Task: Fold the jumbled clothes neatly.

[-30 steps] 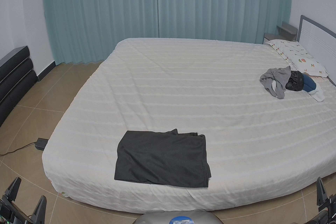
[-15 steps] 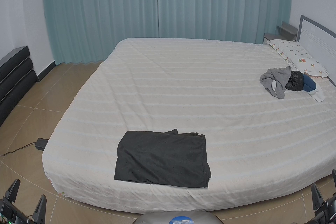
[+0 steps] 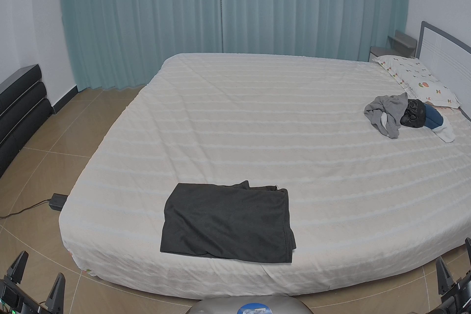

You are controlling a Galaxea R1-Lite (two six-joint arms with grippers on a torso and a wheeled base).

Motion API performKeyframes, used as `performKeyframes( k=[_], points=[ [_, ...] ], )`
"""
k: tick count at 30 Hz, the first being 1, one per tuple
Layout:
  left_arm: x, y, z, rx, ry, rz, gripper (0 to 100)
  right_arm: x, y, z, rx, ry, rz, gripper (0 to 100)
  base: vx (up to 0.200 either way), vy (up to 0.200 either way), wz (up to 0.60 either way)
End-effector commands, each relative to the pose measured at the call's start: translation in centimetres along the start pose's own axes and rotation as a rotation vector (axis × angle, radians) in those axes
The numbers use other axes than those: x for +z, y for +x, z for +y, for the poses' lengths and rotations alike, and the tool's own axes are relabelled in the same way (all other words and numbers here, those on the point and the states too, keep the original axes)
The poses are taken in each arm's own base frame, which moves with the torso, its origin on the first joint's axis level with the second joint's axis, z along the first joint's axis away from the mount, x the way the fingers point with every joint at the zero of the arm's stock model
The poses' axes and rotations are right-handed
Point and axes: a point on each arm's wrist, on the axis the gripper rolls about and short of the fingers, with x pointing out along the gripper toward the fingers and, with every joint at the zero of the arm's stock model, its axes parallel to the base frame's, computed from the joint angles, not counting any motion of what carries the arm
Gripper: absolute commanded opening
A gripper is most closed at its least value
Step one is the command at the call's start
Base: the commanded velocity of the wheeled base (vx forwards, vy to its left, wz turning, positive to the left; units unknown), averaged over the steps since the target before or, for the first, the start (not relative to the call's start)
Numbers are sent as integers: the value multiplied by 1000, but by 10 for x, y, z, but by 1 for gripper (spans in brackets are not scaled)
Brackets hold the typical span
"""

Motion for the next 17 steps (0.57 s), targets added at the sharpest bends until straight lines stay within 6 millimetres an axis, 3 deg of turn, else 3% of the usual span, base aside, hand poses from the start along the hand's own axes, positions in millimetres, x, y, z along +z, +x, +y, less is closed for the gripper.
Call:
performKeyframes(
  k=[1, 17],
  points=[
    [-4, 0, 0, 2, -2, 1, 100, -5, 0, 0, 4, -2, 3, 100, 0, 0, 0],
    [-4, 0, 0, 2, -5, 0, 100, -5, 0, 0, 25, 1, 3, 100, 0, 0, 0]
  ],
)
